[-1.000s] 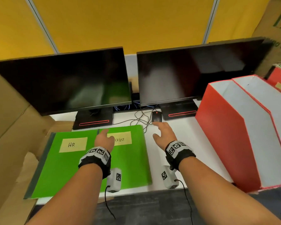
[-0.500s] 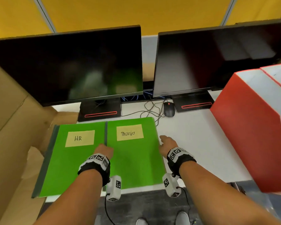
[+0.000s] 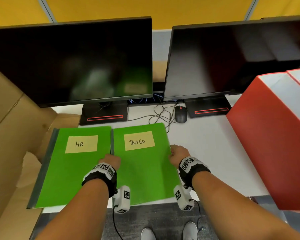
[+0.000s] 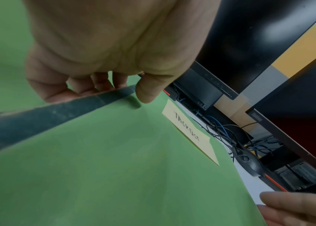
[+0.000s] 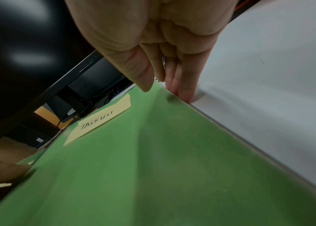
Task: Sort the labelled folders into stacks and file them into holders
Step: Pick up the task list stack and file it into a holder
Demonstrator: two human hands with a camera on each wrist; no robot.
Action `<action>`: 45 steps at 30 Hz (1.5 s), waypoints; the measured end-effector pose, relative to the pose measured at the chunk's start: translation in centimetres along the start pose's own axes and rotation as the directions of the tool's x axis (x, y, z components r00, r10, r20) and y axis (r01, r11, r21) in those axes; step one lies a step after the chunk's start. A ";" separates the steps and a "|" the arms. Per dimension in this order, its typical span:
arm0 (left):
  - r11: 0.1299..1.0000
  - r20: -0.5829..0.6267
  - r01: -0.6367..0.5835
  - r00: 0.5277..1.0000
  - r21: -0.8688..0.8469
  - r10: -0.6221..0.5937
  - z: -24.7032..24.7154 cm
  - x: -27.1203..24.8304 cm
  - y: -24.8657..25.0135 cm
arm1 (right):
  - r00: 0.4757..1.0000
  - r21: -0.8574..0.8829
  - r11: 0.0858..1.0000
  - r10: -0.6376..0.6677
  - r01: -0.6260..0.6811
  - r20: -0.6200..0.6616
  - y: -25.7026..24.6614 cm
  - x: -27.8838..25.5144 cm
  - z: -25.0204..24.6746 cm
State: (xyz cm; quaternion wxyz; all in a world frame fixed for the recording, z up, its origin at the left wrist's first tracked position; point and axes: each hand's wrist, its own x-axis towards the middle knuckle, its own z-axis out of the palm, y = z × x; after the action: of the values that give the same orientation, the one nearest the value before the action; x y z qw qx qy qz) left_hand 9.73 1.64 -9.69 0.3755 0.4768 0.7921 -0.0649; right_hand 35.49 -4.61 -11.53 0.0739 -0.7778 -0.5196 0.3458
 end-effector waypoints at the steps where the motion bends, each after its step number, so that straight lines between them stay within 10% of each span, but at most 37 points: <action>1: 1.000 -0.004 0.022 1.000 -0.004 -0.022 0.1 0.2 0.0 | 1.000 0.004 1.000 0.003 -0.003 0.003 0.0 0.0 0.0; 16: 0.916 -0.203 -0.276 0.954 -0.291 0.223 -3.2 -4.7 1.4 | 0.999 0.267 0.963 0.033 -0.031 -0.003 -0.8 -1.6 -2.6; 26: 0.422 -0.317 -0.555 0.798 -0.717 0.512 -6.6 -8.5 3.6 | 0.925 0.587 0.751 -0.083 0.302 -0.371 -4.7 -5.0 -10.0; 33: 0.699 -0.201 -0.445 0.891 -0.560 0.407 -2.6 -6.6 1.3 | 0.983 0.449 0.889 -0.004 0.088 -0.183 -1.4 -4.9 -5.8; 45: 0.758 -0.171 -0.484 0.872 -0.438 0.458 -2.0 -7.6 2.2 | 0.947 0.490 0.865 0.056 0.112 -0.316 -1.4 -6.0 -8.1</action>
State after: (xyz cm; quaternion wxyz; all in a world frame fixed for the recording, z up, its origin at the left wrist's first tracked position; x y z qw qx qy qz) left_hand 12.46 -1.58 -2.70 0.4621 0.5572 0.6480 0.2369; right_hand 38.08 -7.16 -1.97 0.3617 -0.7695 -0.4042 0.3371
